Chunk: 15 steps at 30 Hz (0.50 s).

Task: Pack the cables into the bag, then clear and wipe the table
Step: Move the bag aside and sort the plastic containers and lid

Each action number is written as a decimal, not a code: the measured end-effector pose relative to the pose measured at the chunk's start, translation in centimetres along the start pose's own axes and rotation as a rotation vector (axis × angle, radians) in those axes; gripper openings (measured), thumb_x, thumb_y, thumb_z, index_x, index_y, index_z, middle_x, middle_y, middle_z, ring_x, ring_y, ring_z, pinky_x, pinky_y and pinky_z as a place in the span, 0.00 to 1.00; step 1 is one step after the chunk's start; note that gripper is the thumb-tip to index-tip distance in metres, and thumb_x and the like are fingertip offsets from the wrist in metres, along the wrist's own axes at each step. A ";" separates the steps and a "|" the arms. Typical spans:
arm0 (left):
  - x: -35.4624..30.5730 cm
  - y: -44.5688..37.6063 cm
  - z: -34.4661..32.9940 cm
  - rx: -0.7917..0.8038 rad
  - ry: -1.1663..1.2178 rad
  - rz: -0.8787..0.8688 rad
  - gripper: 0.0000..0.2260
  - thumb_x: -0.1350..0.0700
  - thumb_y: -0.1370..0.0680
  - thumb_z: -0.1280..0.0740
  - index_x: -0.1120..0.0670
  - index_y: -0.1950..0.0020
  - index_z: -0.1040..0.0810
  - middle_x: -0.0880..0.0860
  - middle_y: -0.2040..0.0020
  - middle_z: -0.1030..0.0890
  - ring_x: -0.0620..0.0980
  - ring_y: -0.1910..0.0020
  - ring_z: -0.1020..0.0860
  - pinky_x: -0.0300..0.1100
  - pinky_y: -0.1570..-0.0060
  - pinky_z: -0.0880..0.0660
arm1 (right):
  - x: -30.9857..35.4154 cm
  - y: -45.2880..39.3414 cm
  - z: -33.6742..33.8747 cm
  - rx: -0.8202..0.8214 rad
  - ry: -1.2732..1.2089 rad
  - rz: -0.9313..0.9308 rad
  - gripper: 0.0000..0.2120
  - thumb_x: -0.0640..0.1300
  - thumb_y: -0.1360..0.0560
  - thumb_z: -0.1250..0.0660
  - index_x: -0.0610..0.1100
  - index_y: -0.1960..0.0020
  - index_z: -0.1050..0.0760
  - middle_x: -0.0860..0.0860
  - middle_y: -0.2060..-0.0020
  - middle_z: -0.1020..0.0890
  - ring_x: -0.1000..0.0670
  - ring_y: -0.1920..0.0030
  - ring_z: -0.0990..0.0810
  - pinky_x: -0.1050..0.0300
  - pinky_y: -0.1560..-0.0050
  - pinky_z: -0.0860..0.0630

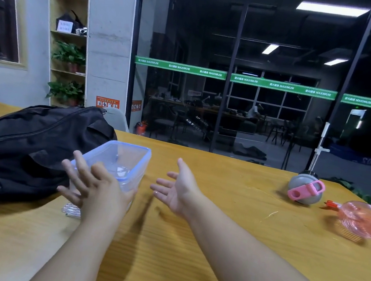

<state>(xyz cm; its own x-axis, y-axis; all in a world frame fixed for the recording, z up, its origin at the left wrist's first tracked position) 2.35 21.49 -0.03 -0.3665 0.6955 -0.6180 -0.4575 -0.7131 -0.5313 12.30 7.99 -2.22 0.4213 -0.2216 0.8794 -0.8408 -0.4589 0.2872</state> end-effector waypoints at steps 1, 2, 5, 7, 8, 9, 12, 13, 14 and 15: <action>-0.8 0.2 0.0 -0.012 -0.036 -0.060 0.38 0.47 0.40 0.20 0.63 0.43 0.37 0.65 0.25 0.52 0.64 0.26 0.57 0.72 0.36 0.53 | 0.3 0.3 0.5 -0.003 -0.002 0.010 0.29 0.60 0.20 0.48 0.40 0.29 0.38 0.38 0.33 0.30 0.37 0.37 0.25 0.49 0.45 0.27; -1.6 0.6 0.0 -0.026 -0.070 -0.117 0.39 0.47 0.41 0.20 0.61 0.42 0.38 0.65 0.25 0.49 0.64 0.25 0.56 0.72 0.36 0.53 | 0.7 0.7 1.0 -0.008 -0.003 0.021 0.28 0.60 0.20 0.48 0.40 0.29 0.38 0.38 0.33 0.29 0.37 0.37 0.25 0.48 0.43 0.27; -4.0 1.7 -0.6 -0.033 -0.121 -0.252 0.41 0.45 0.40 0.21 0.57 0.39 0.42 0.65 0.26 0.45 0.61 0.25 0.54 0.69 0.34 0.54 | 1.7 2.2 2.7 -0.026 0.029 0.069 0.25 0.59 0.19 0.49 0.41 0.32 0.36 0.39 0.35 0.27 0.38 0.40 0.23 0.47 0.40 0.26; -5.7 2.4 -0.8 -0.046 -0.091 -0.346 0.40 0.43 0.38 0.23 0.57 0.38 0.42 0.64 0.27 0.42 0.60 0.25 0.51 0.66 0.33 0.54 | 2.6 3.1 4.1 -0.063 0.105 0.119 0.22 0.58 0.19 0.49 0.43 0.36 0.34 0.42 0.39 0.24 0.41 0.44 0.21 0.48 0.43 0.24; -6.6 2.8 -0.9 -0.050 -0.058 -0.388 0.38 0.43 0.36 0.25 0.57 0.37 0.42 0.63 0.28 0.40 0.61 0.25 0.50 0.65 0.33 0.54 | 3.1 3.5 4.9 -0.089 0.158 0.150 0.20 0.58 0.19 0.49 0.43 0.39 0.32 0.44 0.42 0.22 0.43 0.46 0.20 0.49 0.44 0.24; -7.5 3.2 -0.8 -0.048 -0.016 -0.422 0.37 0.43 0.34 0.26 0.56 0.36 0.43 0.62 0.28 0.40 0.61 0.25 0.49 0.63 0.32 0.55 | 3.6 3.8 5.8 -0.118 0.212 0.184 0.19 0.57 0.18 0.50 0.43 0.42 0.30 0.45 0.45 0.21 0.45 0.48 0.19 0.51 0.46 0.24; -9.6 4.0 -1.4 0.064 0.056 -0.447 0.29 0.42 0.26 0.35 0.55 0.35 0.43 0.57 0.26 0.44 0.54 0.25 0.55 0.55 0.29 0.61 | 5.9 4.8 8.7 -0.232 0.358 0.302 0.22 0.53 0.18 0.50 0.43 0.58 0.24 0.46 0.53 0.18 0.48 0.52 0.21 0.53 0.48 0.25; -10.3 4.2 -2.2 0.146 0.030 -0.454 0.27 0.40 0.24 0.40 0.55 0.33 0.42 0.55 0.25 0.46 0.52 0.25 0.59 0.53 0.29 0.64 | 6.8 5.3 9.7 -0.283 0.422 0.341 0.24 0.52 0.18 0.50 0.43 0.64 0.25 0.46 0.55 0.17 0.48 0.54 0.21 0.53 0.48 0.26; -11.1 4.6 -3.0 0.223 -0.008 -0.475 0.26 0.39 0.23 0.44 0.54 0.33 0.40 0.53 0.25 0.46 0.50 0.25 0.61 0.51 0.29 0.66 | 7.6 5.8 10.8 -0.336 0.479 0.374 0.25 0.51 0.18 0.50 0.43 0.67 0.27 0.46 0.59 0.17 0.49 0.57 0.21 0.54 0.50 0.26; -12.0 4.9 -3.9 0.296 -0.052 -0.505 0.25 0.38 0.23 0.47 0.52 0.33 0.38 0.51 0.25 0.45 0.49 0.25 0.61 0.51 0.29 0.67 | 8.4 6.4 11.9 -0.387 0.529 0.405 0.25 0.52 0.18 0.51 0.43 0.68 0.29 0.47 0.63 0.19 0.50 0.61 0.23 0.55 0.54 0.28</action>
<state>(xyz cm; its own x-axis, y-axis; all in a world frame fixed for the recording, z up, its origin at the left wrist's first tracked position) 7.66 9.30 2.47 -0.0800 0.9516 -0.2968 -0.7899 -0.2421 -0.5634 14.52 -7.01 2.45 -0.0819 0.1771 0.9808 -0.9948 -0.0747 -0.0696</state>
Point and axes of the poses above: each hand's wrist, its own y-axis away from the middle knuckle, its own z-axis out of the back of the hand, x = y × z, the point moved 9 cm from there along -y, towards the middle knuckle
